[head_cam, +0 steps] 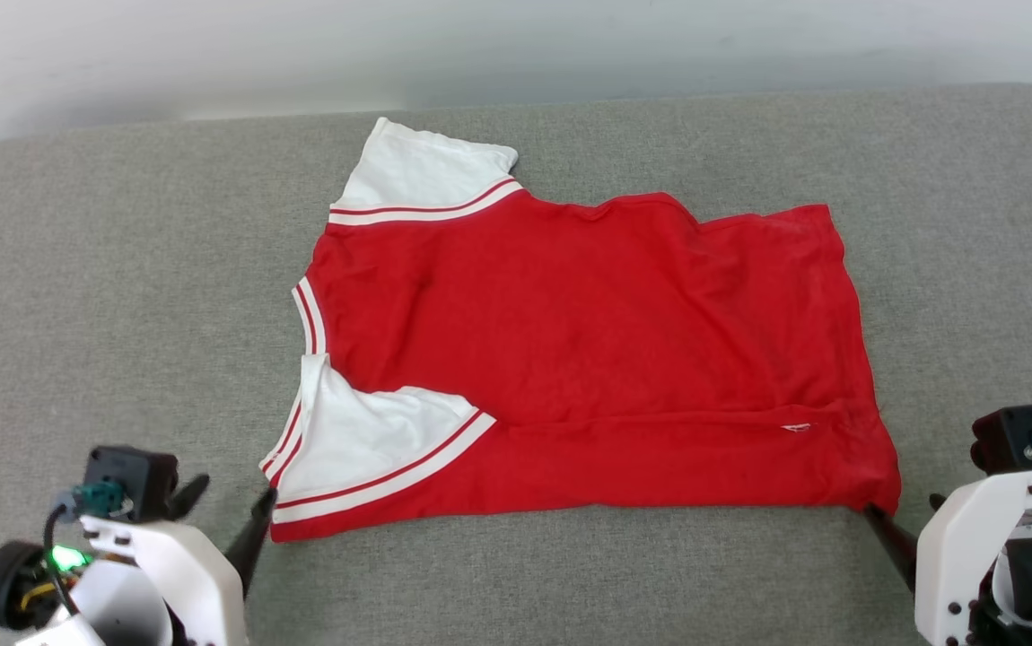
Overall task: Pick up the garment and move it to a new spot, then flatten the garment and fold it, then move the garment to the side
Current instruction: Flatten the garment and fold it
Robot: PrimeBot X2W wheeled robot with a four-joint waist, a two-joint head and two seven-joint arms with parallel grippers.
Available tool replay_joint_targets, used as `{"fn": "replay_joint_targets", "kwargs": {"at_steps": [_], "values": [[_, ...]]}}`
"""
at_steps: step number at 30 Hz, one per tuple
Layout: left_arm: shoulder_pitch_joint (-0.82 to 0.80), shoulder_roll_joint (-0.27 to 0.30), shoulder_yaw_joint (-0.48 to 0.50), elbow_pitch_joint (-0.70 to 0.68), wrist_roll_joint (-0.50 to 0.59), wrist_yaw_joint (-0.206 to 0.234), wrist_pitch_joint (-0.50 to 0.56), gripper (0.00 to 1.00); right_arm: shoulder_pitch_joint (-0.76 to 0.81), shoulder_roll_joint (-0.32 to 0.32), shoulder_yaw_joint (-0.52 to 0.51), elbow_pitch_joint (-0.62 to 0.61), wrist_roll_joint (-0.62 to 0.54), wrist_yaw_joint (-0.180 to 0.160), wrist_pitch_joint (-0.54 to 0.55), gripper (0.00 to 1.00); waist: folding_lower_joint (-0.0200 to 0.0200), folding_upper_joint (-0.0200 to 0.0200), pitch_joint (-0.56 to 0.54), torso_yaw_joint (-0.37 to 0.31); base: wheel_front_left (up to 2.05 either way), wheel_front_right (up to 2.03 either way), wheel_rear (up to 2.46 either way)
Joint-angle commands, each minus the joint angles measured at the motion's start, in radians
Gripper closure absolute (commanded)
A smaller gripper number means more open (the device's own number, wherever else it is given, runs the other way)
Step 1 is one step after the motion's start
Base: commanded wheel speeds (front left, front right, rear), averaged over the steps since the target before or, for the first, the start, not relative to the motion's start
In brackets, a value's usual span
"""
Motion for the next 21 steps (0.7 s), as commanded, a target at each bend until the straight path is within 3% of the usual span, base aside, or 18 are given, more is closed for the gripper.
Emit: {"fn": "replay_joint_targets", "kwargs": {"at_steps": [1,5,10,21], "values": [[0.014,0.006,-0.003,-0.022,-0.007,0.013,0.013,0.0,0.014,0.02,-0.007,-0.023,-0.003,0.0,0.01,0.0,0.0001,0.0,0.002,-0.002,0.0,0.0,0.0],[0.047,0.008,-0.022,-0.064,-0.014,0.053,0.056,0.0,0.047,0.08,-0.034,-0.092,-0.025,0.0,0.037,0.0,0.0001,0.0,0.014,-0.01,0.0,0.0,0.0],[0.041,-0.014,-0.028,-0.035,-0.02,0.081,0.075,0.0,0.061,0.109,-0.031,-0.128,-0.036,0.0,0.034,0.0,0.0001,0.0,0.036,-0.028,0.0,0.0,0.0],[0.024,-0.042,-0.038,0.098,-0.045,0.05,0.082,0.0,0.05,0.126,-0.022,-0.125,-0.038,0.0,0.004,0.0,0.0001,0.0,0.088,-0.061,0.0,0.0,0.0]]}}
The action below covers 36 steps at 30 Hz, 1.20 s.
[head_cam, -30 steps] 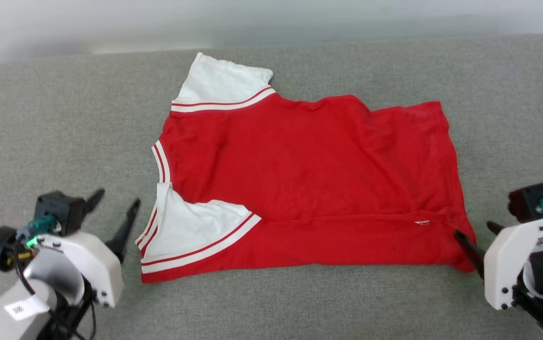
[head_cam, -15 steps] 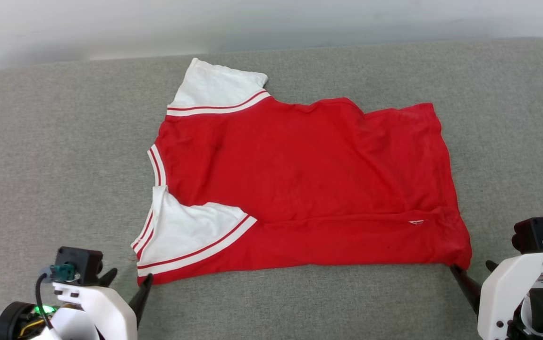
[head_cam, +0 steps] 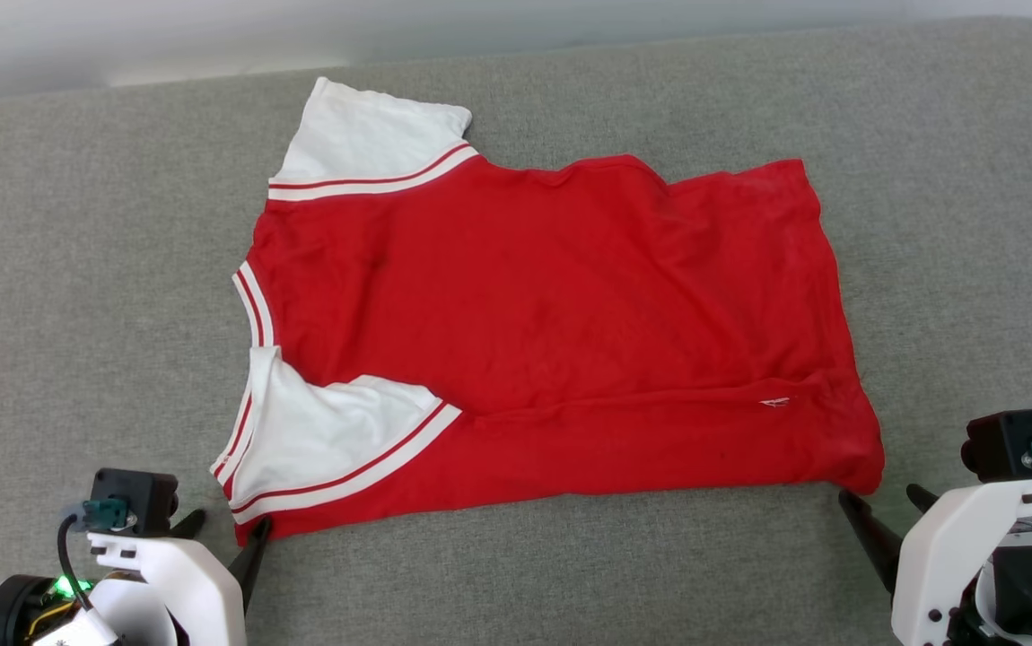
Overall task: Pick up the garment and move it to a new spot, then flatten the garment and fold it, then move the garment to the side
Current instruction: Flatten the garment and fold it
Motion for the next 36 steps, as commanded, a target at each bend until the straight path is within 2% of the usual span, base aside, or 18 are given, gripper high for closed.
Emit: {"fn": "replay_joint_targets", "kwargs": {"at_steps": [1,2,3,4,5,6,11,14,25,36], "values": [[-0.003,-0.008,-0.015,0.025,-0.005,-0.006,0.016,0.0,0.001,0.005,0.003,0.005,-0.004,0.0,-0.009,0.0,0.0001,0.0,0.011,-0.005,0.0,0.0,0.0],[-0.004,-0.017,-0.02,0.033,-0.013,-0.011,0.024,0.0,0.0,0.006,0.005,0.009,-0.005,0.0,-0.011,0.0,0.0001,0.0,0.015,-0.006,0.0,0.0,0.0],[-0.004,-0.025,-0.029,0.043,-0.017,-0.022,0.034,0.13,0.0,0.004,0.007,0.012,-0.007,0.0,-0.011,0.0,0.0001,0.0,0.02,-0.006,0.0,0.0,0.0],[-0.003,-0.032,-0.039,0.054,-0.026,-0.033,0.047,0.53,-0.003,0.002,0.009,0.013,-0.01,0.0,-0.013,0.0,0.0001,0.0,0.024,-0.006,0.0,0.0,0.0],[-0.001,-0.037,-0.051,0.065,-0.03,-0.045,0.061,0.84,-0.006,0.0,0.009,0.016,-0.012,0.0,-0.017,0.0,0.0001,0.0,0.026,-0.007,0.0,0.0,0.0],[0.001,-0.042,-0.061,0.076,-0.033,-0.055,0.069,1.0,-0.009,-0.002,0.01,0.019,-0.014,0.0,-0.021,0.0,0.0001,0.0,0.026,-0.007,0.0,0.0,0.0],[-0.005,-0.064,-0.083,0.089,-0.037,-0.095,0.066,1.0,-0.03,-0.028,0.011,0.017,-0.021,0.0,-0.038,0.0,0.0001,0.0,0.007,0.004,0.0,0.0,0.0],[-0.011,-0.07,-0.075,0.069,-0.03,-0.103,0.04,1.0,-0.036,-0.043,0.013,0.016,-0.008,0.0,-0.03,0.0,0.0001,0.0,-0.016,0.016,0.0,0.0,0.0],[-0.032,0.002,-0.037,-0.12,0.039,-0.056,-0.011,1.0,-0.075,-0.091,-0.016,0.131,-0.017,0.0,0.006,0.0,0.0001,0.0,-0.036,0.071,0.0,0.0,0.0],[-0.043,0.012,-0.037,-0.202,0.055,-0.045,-0.011,1.0,-0.117,-0.079,-0.026,0.263,-0.031,0.0,-0.013,0.0,0.0001,0.0,-0.003,0.115,0.0,0.0,0.0]]}}
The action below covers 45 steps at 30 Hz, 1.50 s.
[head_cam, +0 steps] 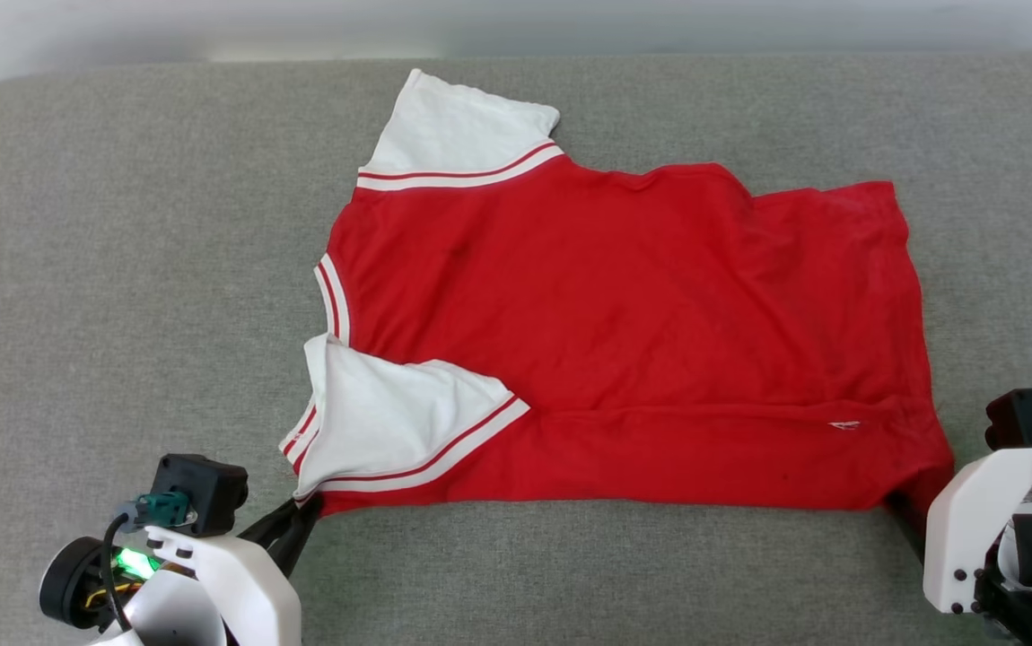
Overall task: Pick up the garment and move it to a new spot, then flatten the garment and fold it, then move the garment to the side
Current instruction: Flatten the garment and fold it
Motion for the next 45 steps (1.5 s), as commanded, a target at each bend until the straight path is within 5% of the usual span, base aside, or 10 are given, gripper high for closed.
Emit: {"fn": "replay_joint_targets", "kwargs": {"at_steps": [1,6,7,9,10,20,32,45], "values": [[-0.003,-0.001,0.001,-0.002,-0.001,-0.001,-0.004,1.0,-0.007,0.005,0.004,0.017,-0.001,0.0,-0.004,0.0,0.0,0.0,0.007,0.005,0.0,0.0,0.0],[0.002,0.002,-0.003,0.008,-0.006,-0.004,-0.001,1.0,-0.011,0.004,0.008,0.065,0.002,0.0,-0.005,0.0,0.0,0.0,0.024,0.016,0.0,0.0,0.0],[0.001,0.003,-0.003,0.012,-0.006,-0.006,-0.001,1.0,-0.012,0.003,0.01,0.074,0.004,0.0,0.0,0.08,0.0,0.0,0.027,0.018,0.0,0.0,0.0],[-0.002,-0.002,0.0,0.018,-0.013,-0.009,-0.005,1.0,-0.015,0.005,0.01,0.09,0.009,0.0,0.005,0.96,0.0,0.0,0.031,0.021,0.0,0.0,0.0],[-0.002,-0.007,0.001,0.022,-0.018,-0.016,-0.007,1.0,-0.016,0.002,0.012,0.097,0.012,0.0,0.008,1.0,0.0,0.0,0.032,0.022,0.0,0.0,0.0],[0.022,-0.023,-0.012,0.077,-0.044,-0.03,-0.004,1.0,0.008,-0.042,-0.012,0.083,0.036,-0.001,0.002,1.0,0.0,0.0,-0.021,0.012,0.0,0.0,0.0],[0.153,0.027,-0.047,0.046,-0.081,-0.025,0.002,1.0,0.129,-0.091,-0.02,-0.046,0.093,-0.001,0.042,1.0,0.0,0.0,-0.112,-0.026,0.0,0.0,0.0],[0.202,0.008,-0.096,0.088,-0.086,-0.041,0.004,1.0,0.265,-0.059,-0.048,-0.088,0.07,-0.001,0.064,1.0,0.0,0.0,-0.116,-0.043,0.0,0.0,0.0]]}}
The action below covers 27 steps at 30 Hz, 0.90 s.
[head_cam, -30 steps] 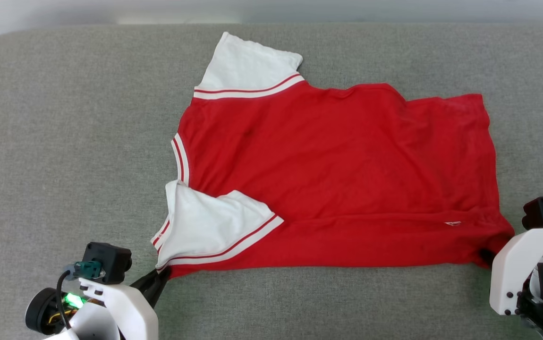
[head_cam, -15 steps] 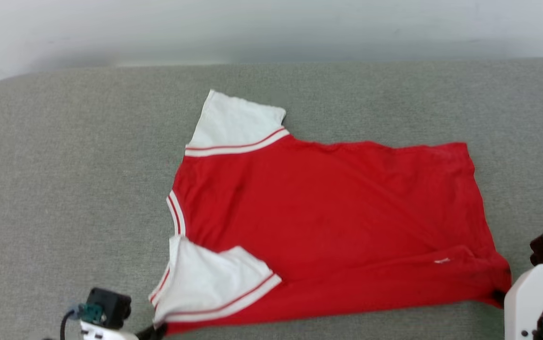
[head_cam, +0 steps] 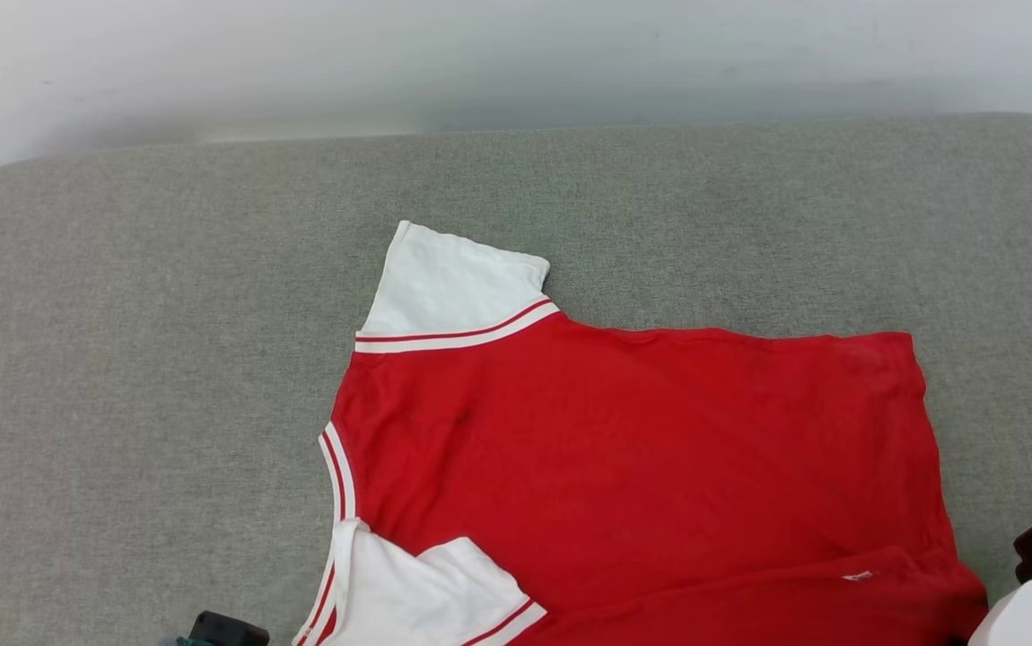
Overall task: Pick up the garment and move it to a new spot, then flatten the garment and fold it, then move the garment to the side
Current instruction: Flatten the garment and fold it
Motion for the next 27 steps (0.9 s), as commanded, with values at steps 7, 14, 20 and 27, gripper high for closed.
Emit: {"fn": "replay_joint_targets", "kwargs": {"at_steps": [7,14,20,27], "values": [[-0.024,-0.031,-0.019,0.075,0.013,-0.034,-0.01,0.59,-0.018,0.012,0.016,0.067,-0.006,-0.001,-0.024,1.0,0.0,0.0,0.0,0.001,0.0,0.0,0.0],[-0.045,-0.056,0.008,0.108,0.025,-0.045,-0.082,0.0,-0.04,0.001,0.005,0.072,0.001,-0.001,-0.078,0.0,0.0,0.0,-0.022,0.004,0.0,0.0,0.0],[-0.065,-0.076,0.045,0.106,0.056,-0.066,-0.208,0.0,-0.09,0.021,-0.039,0.019,0.016,-0.001,-0.199,0.0,0.0,0.0,-0.058,-0.003,0.0,0.0,0.0],[-0.104,-0.133,0.142,0.119,0.102,-0.072,-0.453,0.0,-0.153,0.016,0.004,-0.035,0.029,-0.001,-0.432,0.0,0.0,0.0,-0.081,-0.017,0.0,0.0,0.0]]}}
